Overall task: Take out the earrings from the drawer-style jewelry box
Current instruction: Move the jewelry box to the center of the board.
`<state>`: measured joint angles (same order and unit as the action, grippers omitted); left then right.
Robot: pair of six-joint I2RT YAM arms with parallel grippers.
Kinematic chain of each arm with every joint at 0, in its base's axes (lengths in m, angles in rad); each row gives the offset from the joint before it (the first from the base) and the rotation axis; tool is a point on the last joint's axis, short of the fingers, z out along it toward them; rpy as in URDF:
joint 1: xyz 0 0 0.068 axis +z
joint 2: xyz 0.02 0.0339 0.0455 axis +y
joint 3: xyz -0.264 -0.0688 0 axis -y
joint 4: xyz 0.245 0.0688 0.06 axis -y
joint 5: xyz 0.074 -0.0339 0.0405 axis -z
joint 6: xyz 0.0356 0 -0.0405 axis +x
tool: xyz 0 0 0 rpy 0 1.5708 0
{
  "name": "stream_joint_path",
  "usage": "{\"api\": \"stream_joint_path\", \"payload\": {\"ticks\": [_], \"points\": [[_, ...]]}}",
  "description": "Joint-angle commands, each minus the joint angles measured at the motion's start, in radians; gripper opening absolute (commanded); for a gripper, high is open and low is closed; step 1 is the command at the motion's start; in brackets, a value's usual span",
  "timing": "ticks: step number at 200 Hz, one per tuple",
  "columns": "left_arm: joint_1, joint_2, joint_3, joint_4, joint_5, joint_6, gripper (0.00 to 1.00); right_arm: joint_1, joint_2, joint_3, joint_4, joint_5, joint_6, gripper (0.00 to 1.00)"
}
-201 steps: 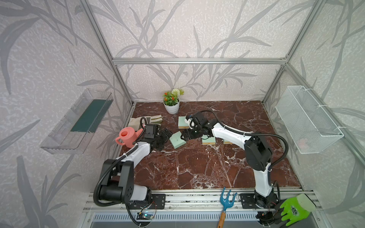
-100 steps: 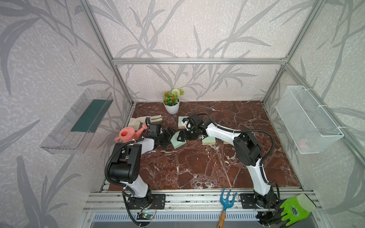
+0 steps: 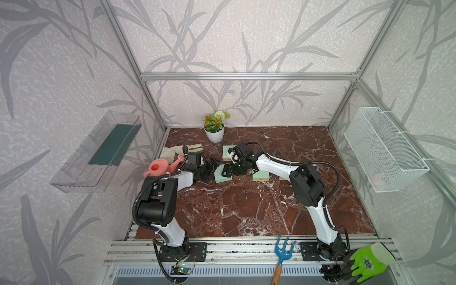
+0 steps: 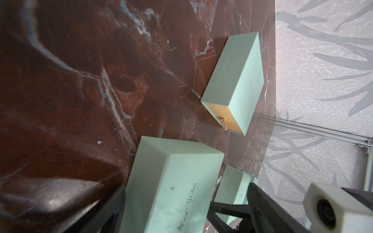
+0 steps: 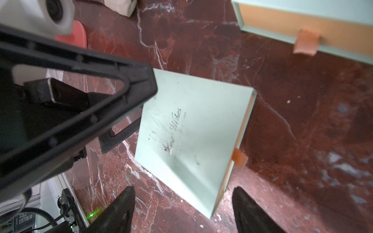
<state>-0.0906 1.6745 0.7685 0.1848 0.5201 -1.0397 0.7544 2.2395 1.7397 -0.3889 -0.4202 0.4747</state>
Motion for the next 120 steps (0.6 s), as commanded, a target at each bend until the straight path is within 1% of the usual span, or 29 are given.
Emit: {"api": "stream_joint_path", "payload": {"ticks": [1, 43, 66, 105, 120], "points": [[0.004, 0.019, 0.023, 0.011, 0.032, 0.000, 0.93, 0.000, 0.033, 0.023, 0.007, -0.041, 0.007, 0.76], [0.001, 0.011, 0.012, 0.037, 0.061, 0.000, 0.92, 0.000, 0.038, 0.012, 0.051, -0.081, 0.022, 0.75], [-0.005, 0.000, 0.003, 0.045, 0.070, -0.006, 0.92, 0.006, 0.018, -0.024, 0.076, -0.094, 0.024, 0.74], [-0.042, -0.046, -0.018, 0.014, 0.065, -0.002, 0.92, 0.030, -0.057, -0.152, 0.123, -0.093, 0.024, 0.74], [-0.070, -0.072, -0.028, -0.011, 0.053, 0.004, 0.92, 0.041, -0.094, -0.217, 0.149, -0.090, 0.028, 0.74]]}}
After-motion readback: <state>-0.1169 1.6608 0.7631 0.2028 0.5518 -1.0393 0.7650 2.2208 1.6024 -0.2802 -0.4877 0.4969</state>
